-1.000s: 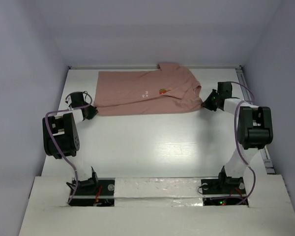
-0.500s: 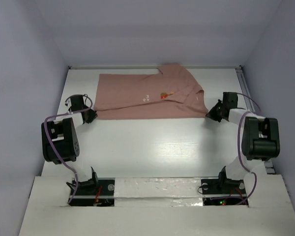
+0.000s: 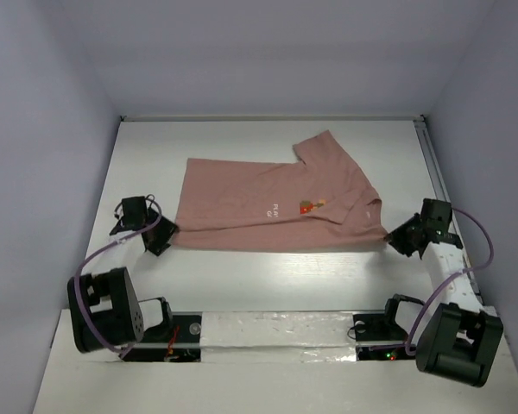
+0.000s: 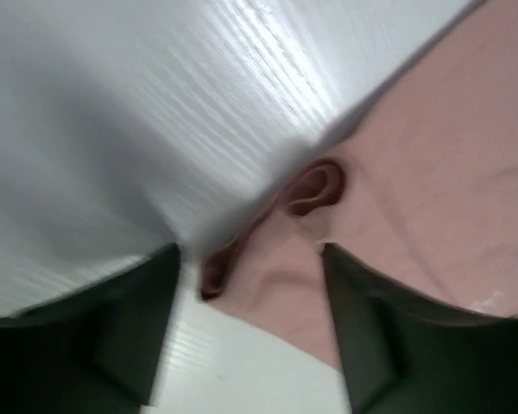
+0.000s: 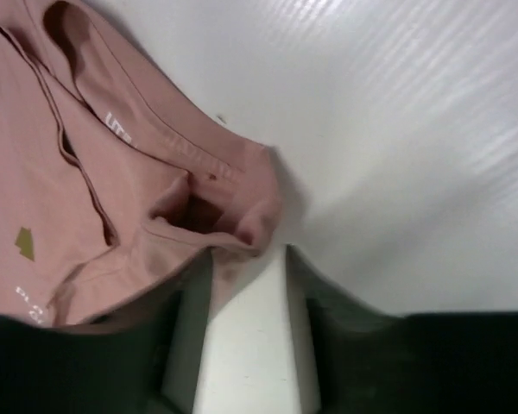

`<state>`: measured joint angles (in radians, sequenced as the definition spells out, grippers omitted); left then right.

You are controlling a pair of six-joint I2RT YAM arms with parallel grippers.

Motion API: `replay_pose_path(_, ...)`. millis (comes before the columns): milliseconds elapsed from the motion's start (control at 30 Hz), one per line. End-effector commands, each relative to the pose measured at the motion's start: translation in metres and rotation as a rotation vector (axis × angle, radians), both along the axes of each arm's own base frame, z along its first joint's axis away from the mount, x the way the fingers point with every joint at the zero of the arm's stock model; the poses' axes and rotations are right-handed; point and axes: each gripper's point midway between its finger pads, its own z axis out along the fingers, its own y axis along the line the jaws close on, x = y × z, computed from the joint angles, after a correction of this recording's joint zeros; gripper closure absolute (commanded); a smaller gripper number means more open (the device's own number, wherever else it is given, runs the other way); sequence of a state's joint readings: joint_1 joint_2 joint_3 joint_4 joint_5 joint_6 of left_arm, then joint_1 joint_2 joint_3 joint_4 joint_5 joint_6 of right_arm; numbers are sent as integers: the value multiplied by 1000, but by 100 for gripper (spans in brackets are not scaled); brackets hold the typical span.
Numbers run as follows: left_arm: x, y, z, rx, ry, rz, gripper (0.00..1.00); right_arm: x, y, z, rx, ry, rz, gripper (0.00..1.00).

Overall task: Fold and stack the t-shirts
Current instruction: Fold the tshirt

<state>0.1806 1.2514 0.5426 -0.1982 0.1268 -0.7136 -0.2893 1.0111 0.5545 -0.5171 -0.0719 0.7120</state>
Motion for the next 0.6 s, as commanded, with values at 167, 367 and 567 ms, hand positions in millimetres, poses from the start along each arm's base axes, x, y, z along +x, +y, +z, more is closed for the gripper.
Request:
replay_pose_path(167, 4, 16, 64, 67, -100, 44, 1, -6, -2, 44, -34, -40, 23, 24)
replay_pose_path(367, 26, -4, 87, 97, -193, -70, 7, 41, 52, 73, 82, -217, 275, 95)
replay_pose_path(567, 34, -40, 52, 26, -135, -110, 36, 77, 95, 58, 2, -164, 446, 93)
